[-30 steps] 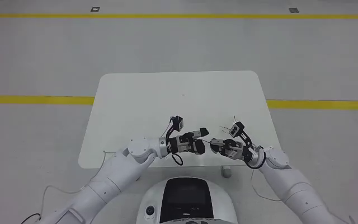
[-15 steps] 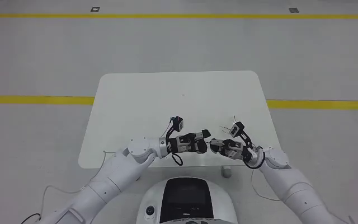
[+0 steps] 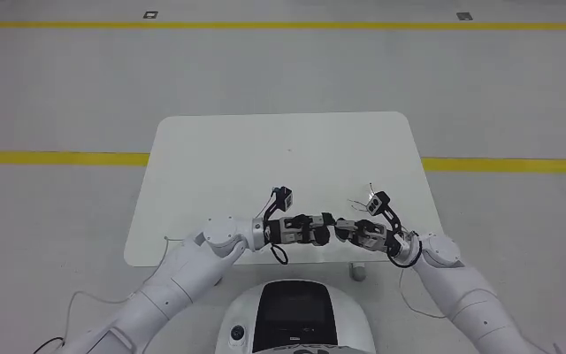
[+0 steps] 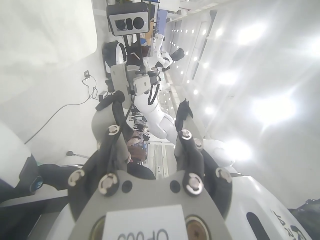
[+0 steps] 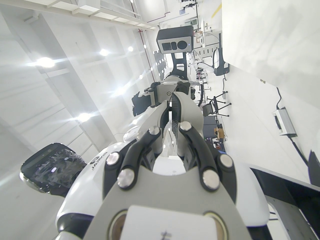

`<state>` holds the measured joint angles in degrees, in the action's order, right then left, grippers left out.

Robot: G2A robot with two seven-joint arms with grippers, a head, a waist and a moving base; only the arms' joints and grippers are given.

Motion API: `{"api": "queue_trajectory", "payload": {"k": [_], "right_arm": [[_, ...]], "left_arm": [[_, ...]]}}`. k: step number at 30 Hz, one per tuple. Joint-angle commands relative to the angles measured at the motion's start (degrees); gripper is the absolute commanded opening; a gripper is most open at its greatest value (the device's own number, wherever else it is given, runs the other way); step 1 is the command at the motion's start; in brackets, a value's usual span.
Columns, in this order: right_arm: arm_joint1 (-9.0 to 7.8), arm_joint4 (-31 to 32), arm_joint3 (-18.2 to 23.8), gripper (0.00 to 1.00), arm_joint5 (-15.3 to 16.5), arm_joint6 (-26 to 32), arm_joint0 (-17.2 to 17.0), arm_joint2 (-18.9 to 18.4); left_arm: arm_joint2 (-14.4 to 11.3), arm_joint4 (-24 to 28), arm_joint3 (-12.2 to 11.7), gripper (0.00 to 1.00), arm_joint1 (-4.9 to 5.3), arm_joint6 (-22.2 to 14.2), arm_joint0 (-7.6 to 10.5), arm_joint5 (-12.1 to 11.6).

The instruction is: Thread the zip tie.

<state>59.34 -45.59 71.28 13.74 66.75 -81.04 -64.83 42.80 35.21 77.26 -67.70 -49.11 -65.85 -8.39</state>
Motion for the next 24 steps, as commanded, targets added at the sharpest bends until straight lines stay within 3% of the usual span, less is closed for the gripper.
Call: {"api": "queue_trajectory", "payload": {"k": [1, 4, 24], "right_arm": [[0.00, 0.4, 0.1, 0.00, -0.2, 0.1, 0.0, -0.1], [0.01, 1.1, 0.4, 0.00, -0.4, 0.0, 0.0, -0.2], [0.44, 1.8, 0.2, 0.00, 0.2, 0.9, -0.1, -0.5]], "left_arm": [[-0.1, 0.0, -0.1, 0.36, -0.05, -0.1, 0.17, 0.1], [-0.2, 0.0, -0.3, 0.29, -0.11, -0.2, 0.34, 0.2], [-1.3, 0.3, -2.0, 0.11, -0.70, 0.4, 1.06, 0.7]]}}
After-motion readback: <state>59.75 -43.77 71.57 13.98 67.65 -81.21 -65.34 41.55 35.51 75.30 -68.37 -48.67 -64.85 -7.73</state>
